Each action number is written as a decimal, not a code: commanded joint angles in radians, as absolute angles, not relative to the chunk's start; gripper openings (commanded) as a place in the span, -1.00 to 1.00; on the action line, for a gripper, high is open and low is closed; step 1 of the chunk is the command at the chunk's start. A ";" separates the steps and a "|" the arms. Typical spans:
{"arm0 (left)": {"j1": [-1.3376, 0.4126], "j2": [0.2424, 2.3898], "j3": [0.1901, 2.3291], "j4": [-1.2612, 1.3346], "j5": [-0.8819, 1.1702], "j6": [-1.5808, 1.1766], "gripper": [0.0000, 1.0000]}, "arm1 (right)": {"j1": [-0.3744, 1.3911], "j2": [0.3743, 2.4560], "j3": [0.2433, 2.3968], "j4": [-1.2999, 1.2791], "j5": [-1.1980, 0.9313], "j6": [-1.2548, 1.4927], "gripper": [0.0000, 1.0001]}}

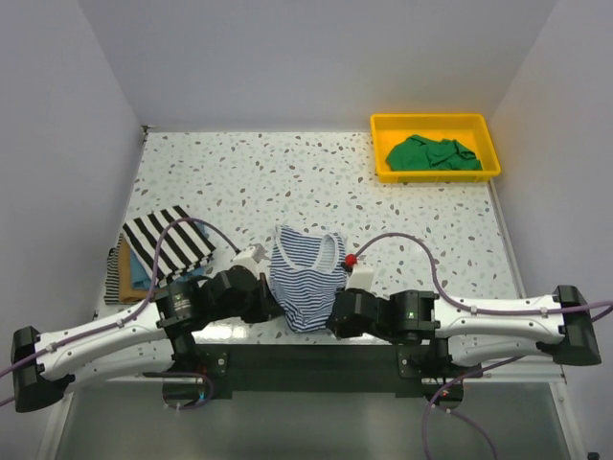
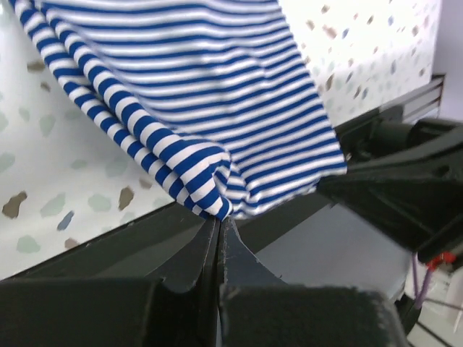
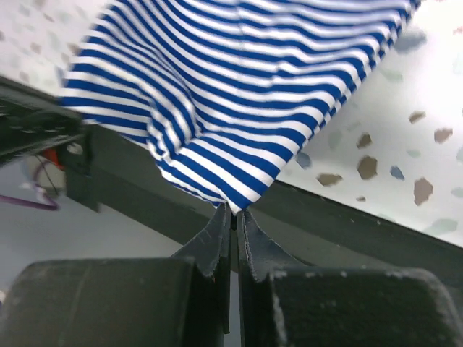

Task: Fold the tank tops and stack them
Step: Fold the tank top

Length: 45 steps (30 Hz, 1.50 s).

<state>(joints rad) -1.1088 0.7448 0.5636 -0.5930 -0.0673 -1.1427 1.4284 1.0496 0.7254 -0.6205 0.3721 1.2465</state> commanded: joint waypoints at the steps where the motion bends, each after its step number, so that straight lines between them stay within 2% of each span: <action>1: -1.114 0.795 0.673 -0.597 -0.192 -1.155 -1.00 | 1.433 1.060 0.862 -0.742 0.527 1.198 -1.00; 3: -1.111 0.821 0.725 -0.589 -0.262 -1.144 -1.00 | 1.410 1.074 0.918 -0.765 0.573 1.169 -1.00; 6: -1.059 0.868 0.781 -0.543 -0.322 -1.092 -1.00 | 1.301 1.095 0.968 -0.761 0.532 1.083 -1.00; 11: -0.815 0.963 0.807 -0.379 -0.187 -0.961 -1.00 | 1.045 1.130 0.985 -0.629 0.381 0.924 -1.00; 15: -0.691 1.083 0.863 -0.208 -0.104 -0.896 -1.00 | 0.870 1.206 1.020 -0.531 0.232 0.832 -1.00; 20: -0.548 1.317 0.957 -0.034 -0.034 -0.885 -1.00 | 0.591 1.425 1.109 -0.445 -0.019 0.758 -1.00; 24: -0.430 1.552 1.078 0.156 0.073 -0.910 -1.00 | 0.427 1.670 1.315 -0.405 -0.127 0.710 -1.00; 25: -0.411 1.599 1.101 0.217 0.115 -0.908 -1.00 | 0.401 1.724 1.354 -0.397 -0.127 0.698 -0.91; 26: -0.379 1.714 1.159 0.298 0.159 -0.872 -0.89 | 0.358 1.814 1.391 -0.394 -0.117 0.693 -0.86; 27: -0.362 1.785 1.214 0.361 0.201 -0.868 -0.63 | 0.335 1.866 1.464 -0.396 -0.126 0.693 -0.79; 29: -0.321 1.987 1.366 0.417 0.348 -0.870 -0.44 | 0.283 1.967 1.528 -0.400 -0.121 0.692 -0.65; 30: -0.308 2.038 1.397 0.490 0.397 -0.908 -0.20 | 0.276 1.988 1.558 -0.393 -0.103 0.695 -0.41; 32: -0.284 2.095 1.411 0.553 0.445 -0.960 -0.01 | 0.268 2.014 1.592 -0.414 -0.078 0.681 -0.13; 33: -0.279 2.094 1.410 0.602 0.445 -0.963 0.16 | 0.270 2.007 1.600 -0.422 -0.051 0.666 0.03; 34: -0.275 2.085 1.419 0.574 0.418 -0.947 0.19 | 0.270 1.997 1.592 -0.414 -0.026 0.661 0.16; 38: -0.271 1.967 1.392 0.454 0.327 -0.876 0.17 | 0.297 1.925 1.540 -0.419 0.072 0.626 0.18; 41: -0.281 1.860 1.294 0.361 0.226 -0.888 0.02 | 0.380 1.861 1.488 -0.416 0.197 0.574 0.16; 44: -0.325 1.780 1.229 0.218 0.120 -0.894 -0.16 | 0.469 1.867 1.486 -0.402 0.268 0.499 0.01; 45: -0.337 1.758 1.206 0.215 0.103 -0.896 -0.22 | 0.485 1.877 1.489 -0.403 0.276 0.489 -0.11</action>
